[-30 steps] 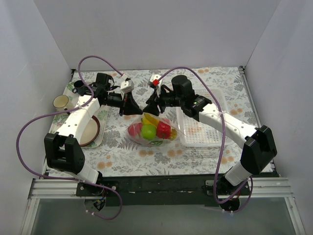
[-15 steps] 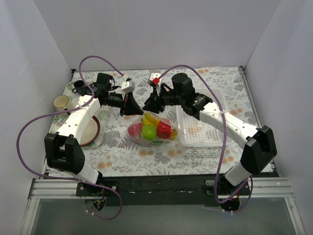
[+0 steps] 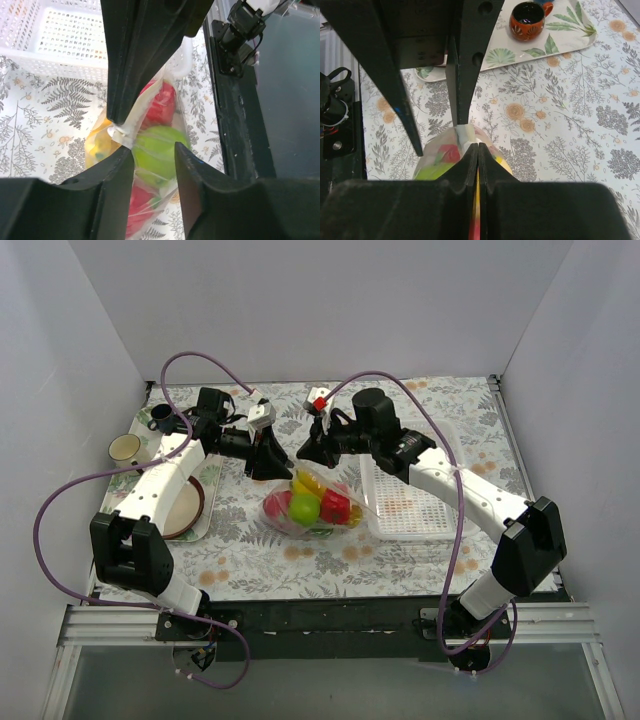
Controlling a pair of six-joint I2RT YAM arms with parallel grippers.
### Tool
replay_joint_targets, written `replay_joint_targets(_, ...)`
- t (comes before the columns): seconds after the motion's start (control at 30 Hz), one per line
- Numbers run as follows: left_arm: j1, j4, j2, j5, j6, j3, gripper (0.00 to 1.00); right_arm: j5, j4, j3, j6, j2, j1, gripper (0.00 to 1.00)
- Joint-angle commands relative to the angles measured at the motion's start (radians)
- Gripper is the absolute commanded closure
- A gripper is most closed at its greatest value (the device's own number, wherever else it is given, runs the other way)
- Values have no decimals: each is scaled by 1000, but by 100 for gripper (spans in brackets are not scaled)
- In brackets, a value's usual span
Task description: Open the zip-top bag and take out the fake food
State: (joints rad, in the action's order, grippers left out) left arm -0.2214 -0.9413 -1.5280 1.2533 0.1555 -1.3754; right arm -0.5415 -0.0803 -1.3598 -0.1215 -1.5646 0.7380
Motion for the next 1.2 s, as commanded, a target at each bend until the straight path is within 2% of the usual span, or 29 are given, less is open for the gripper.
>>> replay_joint_targets(0.0,-18,-17,22,83,13,-56,61,26,-3,-51,-10,-12,-8,95)
replay_joint_targets(0.07,-21,-11,16,83,12,-62,66,18,-12,-62,-6,-15,-8,97)
replay_joint_targets(0.13,-24,-4,11,78,10,-63,78,6,-16,-64,-3,-15,-8,95)
replay_joint_targets(0.17,-26,-1,11,74,7,-60,91,0,-16,-61,-3,-14,-8,88)
replay_joint_targets(0.23,-26,4,12,63,9,-53,99,-28,-15,-56,-4,-3,-8,77)
replay_joint_targets(0.27,-26,4,14,60,9,-45,100,-38,-13,-50,-7,-2,-8,69)
replay_joint_targets(0.37,-26,2,22,49,16,-36,100,-77,-18,-50,-10,-2,-8,54)
replay_joint_targets(0.57,-26,-7,34,18,33,-31,100,-124,-29,-27,-18,23,-19,41)
replay_joint_targets(0.83,-24,-11,51,-71,47,-22,100,-258,10,80,-41,101,-45,41)
replay_joint_targets(0.97,-24,-11,52,-72,41,-19,100,-317,13,88,-41,94,-51,41)
replay_joint_targets(1.17,-22,-2,40,-48,13,-43,100,-322,62,80,-4,67,-52,42)
